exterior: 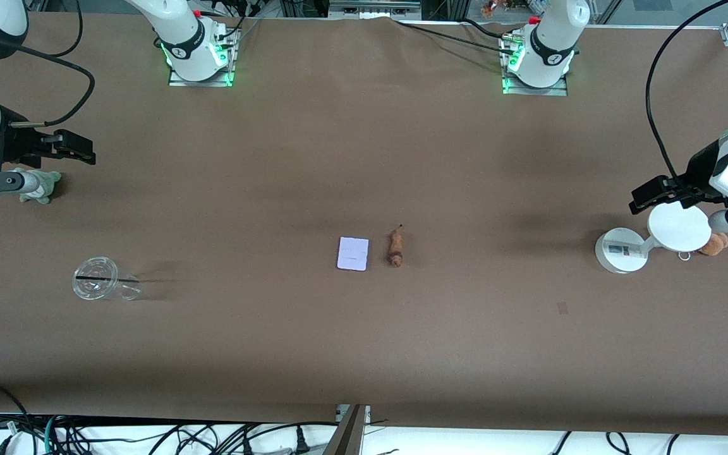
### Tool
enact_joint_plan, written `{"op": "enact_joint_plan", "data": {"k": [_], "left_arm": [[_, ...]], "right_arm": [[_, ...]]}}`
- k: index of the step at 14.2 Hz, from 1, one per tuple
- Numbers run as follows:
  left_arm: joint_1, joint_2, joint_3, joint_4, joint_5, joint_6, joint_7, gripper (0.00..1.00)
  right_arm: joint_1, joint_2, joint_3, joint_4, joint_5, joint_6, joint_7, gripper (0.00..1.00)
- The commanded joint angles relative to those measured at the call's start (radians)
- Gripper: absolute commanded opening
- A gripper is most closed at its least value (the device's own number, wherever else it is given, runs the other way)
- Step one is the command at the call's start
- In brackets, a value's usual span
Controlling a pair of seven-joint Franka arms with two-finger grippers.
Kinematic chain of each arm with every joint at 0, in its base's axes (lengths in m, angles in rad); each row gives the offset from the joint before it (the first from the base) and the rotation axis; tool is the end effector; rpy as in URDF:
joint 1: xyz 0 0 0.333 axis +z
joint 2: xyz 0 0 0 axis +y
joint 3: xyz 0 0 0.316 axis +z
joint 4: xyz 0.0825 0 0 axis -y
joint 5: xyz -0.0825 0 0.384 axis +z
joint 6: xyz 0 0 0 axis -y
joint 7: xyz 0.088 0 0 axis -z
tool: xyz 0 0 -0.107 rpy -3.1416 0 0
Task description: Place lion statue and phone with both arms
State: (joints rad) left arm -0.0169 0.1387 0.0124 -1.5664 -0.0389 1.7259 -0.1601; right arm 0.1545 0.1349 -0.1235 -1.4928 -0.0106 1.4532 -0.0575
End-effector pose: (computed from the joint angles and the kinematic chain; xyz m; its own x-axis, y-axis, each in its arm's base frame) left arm 0.6072 -0.0068 0.5598 0.9869 0.1606 0.0146 0.1600 -0.9863 0.0397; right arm 0.5798 0.0214 0.5755 0.9811 0.0849 -0.1738 0.0892 -0.9959 0.0172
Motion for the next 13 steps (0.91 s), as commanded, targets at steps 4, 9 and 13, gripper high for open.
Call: {"op": "enact_joint_plan", "data": {"k": [4,9,13], "left_arm": [[-0.002,-0.002,0.003,-0.001,-0.006,-0.009,0.01,1.0],[-0.006,0.002,-0.011,-0.046,-0.006,0.023,0.01,1.0],[-0.012,0.053,-0.069,-0.083,-0.024,0.076,-0.002,1.0]], "right_arm": [[0.0,-0.008,-0.001,-0.006,0.0,-0.002,-0.001,1.0],[0.0,-0.008,-0.001,-0.006,0.0,0.001,-0.001,1.0],[0.0,-0.008,-0.001,-0.006,0.0,0.001,-0.002,1.0]]}}
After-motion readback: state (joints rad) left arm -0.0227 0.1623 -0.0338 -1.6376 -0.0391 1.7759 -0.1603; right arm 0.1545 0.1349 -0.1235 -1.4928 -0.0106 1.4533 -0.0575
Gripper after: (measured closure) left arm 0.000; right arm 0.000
